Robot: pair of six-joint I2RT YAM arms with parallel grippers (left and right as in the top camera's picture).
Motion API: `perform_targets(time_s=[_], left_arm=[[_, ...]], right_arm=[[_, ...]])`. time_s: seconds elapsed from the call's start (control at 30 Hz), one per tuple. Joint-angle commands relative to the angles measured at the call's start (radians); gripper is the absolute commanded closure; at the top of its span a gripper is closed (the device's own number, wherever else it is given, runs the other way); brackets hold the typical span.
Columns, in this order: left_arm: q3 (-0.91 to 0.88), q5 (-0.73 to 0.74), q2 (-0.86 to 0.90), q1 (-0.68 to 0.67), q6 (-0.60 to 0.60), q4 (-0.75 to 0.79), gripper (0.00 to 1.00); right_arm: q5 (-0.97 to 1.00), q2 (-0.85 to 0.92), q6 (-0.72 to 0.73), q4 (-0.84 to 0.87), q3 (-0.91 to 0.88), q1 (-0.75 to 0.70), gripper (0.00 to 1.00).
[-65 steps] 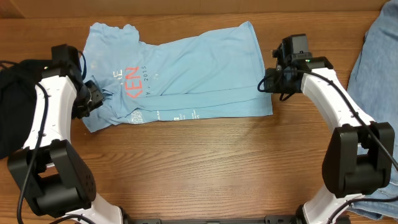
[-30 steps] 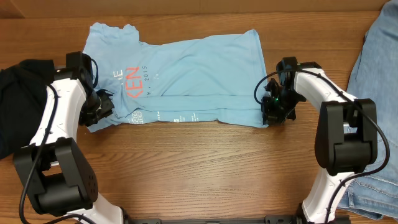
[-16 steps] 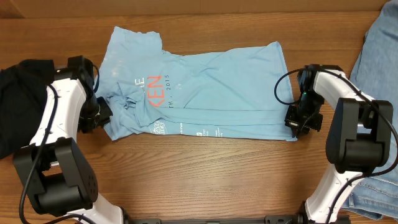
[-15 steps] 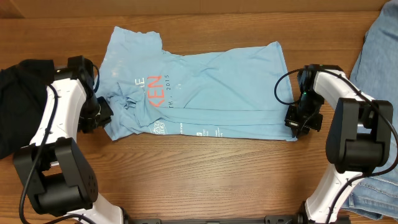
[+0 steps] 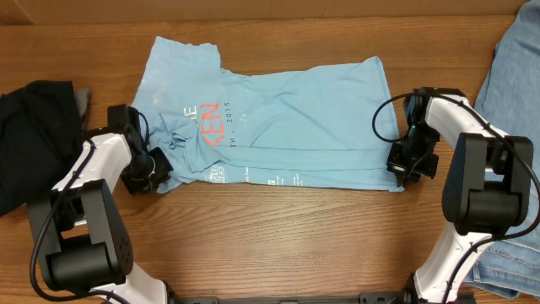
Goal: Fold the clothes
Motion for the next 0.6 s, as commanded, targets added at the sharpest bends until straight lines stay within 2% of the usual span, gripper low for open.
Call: perform_targets(time_s=[0.0, 0.07, 0.13, 0.27, 0.57], left_arm=[[-0.011, -0.056, 0.008, 0.0, 0.021, -0.061, 0.96], [-0.011, -0.191, 0.008, 0.002, 0.006, -0.122, 0.96], [-0.011, -0.311, 0.008, 0.008, -0.061, -0.177, 0.96], [-0.011, -0.324, 0.008, 0.051, -0.103, -0.252, 0.96], [-0.008, -0.305, 0.007, 0.058, -0.087, -0.244, 0.96]], right_arm=[[0.082, 0.05, 0.012, 0.041, -0.025, -0.014, 0.96], [0.082, 0.05, 0.012, 0.032, -0.025, -0.014, 0.96], [0.087, 0.05, 0.011, 0.014, -0.025, -0.016, 0.96], [0.09, 0.05, 0.011, -0.015, -0.025, -0.016, 0.96], [0.074, 0.048, 0.012, -0.051, -0.025, -0.015, 0.96]])
